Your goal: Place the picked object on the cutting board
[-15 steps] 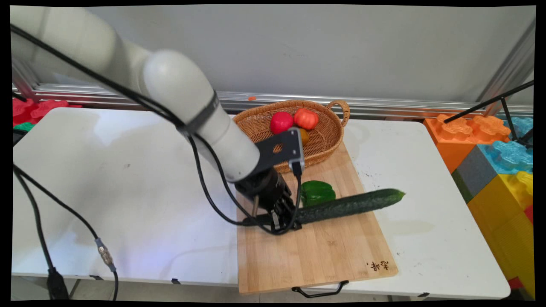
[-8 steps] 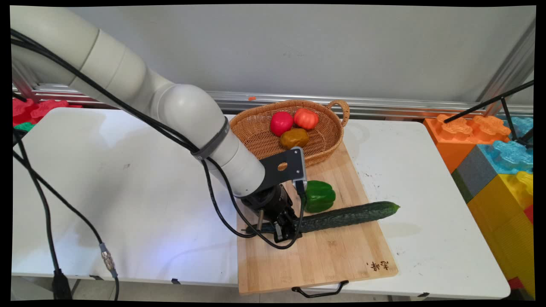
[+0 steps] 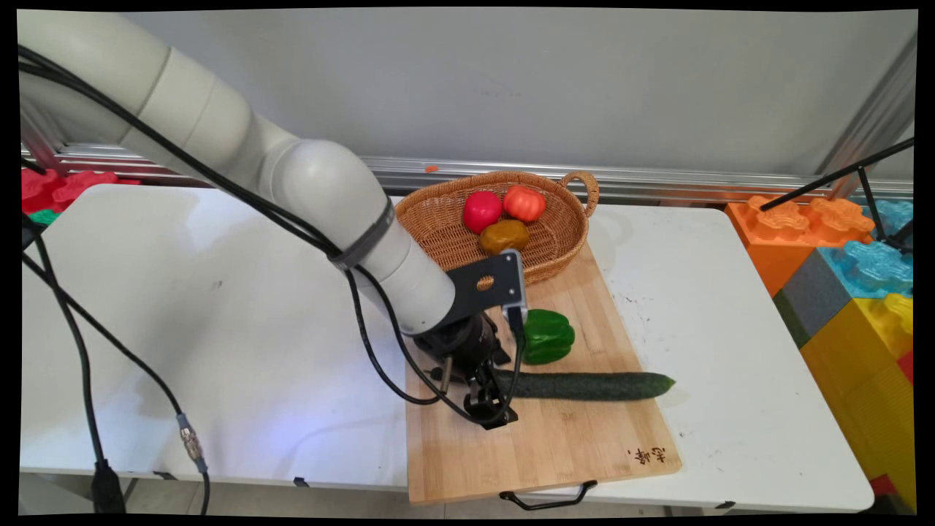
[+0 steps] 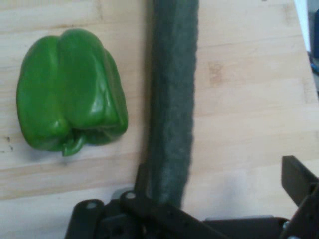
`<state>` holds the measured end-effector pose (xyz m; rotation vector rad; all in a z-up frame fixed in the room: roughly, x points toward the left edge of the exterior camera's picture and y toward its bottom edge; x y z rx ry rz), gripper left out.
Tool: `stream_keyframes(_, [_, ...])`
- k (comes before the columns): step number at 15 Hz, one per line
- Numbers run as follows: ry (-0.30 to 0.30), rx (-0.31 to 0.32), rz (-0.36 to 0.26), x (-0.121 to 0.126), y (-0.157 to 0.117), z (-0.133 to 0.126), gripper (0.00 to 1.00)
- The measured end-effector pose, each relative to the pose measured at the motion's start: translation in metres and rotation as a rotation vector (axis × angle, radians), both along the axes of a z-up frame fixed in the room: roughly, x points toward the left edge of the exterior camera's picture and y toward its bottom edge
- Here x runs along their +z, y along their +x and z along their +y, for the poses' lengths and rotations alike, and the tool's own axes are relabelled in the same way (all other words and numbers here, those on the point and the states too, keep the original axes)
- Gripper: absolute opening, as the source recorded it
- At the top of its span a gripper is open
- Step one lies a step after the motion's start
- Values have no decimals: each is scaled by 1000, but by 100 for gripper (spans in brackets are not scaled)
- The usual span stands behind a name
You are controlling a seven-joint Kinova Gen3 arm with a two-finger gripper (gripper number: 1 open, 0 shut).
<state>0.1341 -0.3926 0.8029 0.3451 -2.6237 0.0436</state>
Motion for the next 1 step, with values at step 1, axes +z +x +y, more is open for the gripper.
stream_keyframes(1, [3, 2, 4, 5, 1, 0, 100])
